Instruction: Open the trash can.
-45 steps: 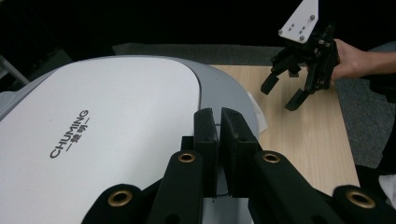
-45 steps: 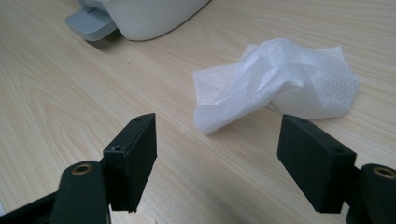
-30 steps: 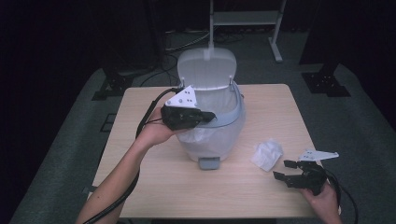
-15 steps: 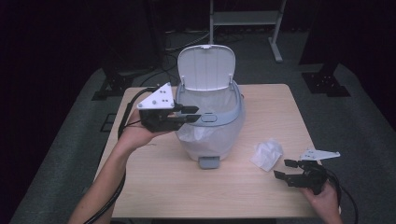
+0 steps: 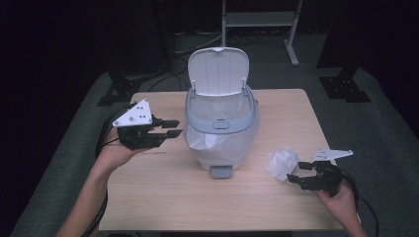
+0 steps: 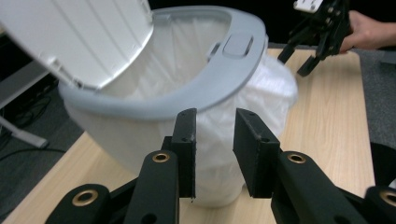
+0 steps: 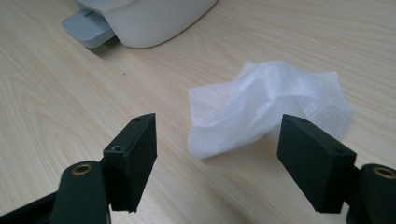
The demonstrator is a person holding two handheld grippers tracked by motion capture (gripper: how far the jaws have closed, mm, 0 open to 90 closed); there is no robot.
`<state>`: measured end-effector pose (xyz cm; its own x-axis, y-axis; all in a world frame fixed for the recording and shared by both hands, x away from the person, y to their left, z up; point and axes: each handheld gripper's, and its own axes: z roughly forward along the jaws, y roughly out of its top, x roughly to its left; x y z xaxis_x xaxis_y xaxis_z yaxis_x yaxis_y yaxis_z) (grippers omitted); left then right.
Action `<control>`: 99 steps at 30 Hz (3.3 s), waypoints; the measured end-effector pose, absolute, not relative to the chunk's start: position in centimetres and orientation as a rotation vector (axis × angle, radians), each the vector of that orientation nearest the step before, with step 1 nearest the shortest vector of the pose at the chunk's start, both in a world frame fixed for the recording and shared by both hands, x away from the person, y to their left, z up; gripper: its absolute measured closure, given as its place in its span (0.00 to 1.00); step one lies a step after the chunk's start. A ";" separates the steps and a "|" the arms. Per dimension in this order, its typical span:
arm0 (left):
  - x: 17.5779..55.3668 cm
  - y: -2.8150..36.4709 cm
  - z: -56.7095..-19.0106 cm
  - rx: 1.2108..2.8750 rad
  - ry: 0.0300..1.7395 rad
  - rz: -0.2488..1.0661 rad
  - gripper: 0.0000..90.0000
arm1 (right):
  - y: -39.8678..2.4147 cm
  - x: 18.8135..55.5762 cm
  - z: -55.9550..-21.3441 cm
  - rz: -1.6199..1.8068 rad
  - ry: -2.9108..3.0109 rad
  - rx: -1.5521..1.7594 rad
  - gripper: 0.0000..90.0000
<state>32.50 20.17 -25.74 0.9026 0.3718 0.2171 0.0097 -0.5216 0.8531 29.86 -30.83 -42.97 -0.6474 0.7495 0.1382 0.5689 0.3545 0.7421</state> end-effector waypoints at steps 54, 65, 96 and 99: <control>32.6 23.0 -37.1 2.189 0.436 0.381 0.53 | -28.1 37.2 -45.1 0.865 2.474 1.260 0.30; 32.5 22.9 -37.8 2.190 0.435 0.376 0.52 | -27.9 38.0 -46.2 0.828 2.442 1.327 0.33; 32.8 23.1 -41.1 2.161 0.471 0.373 0.45 | -27.9 37.3 -46.0 0.865 2.436 1.358 0.92; 32.8 23.1 -41.5 2.178 0.485 0.389 0.44 | -27.9 37.1 -45.8 0.903 2.445 1.368 0.92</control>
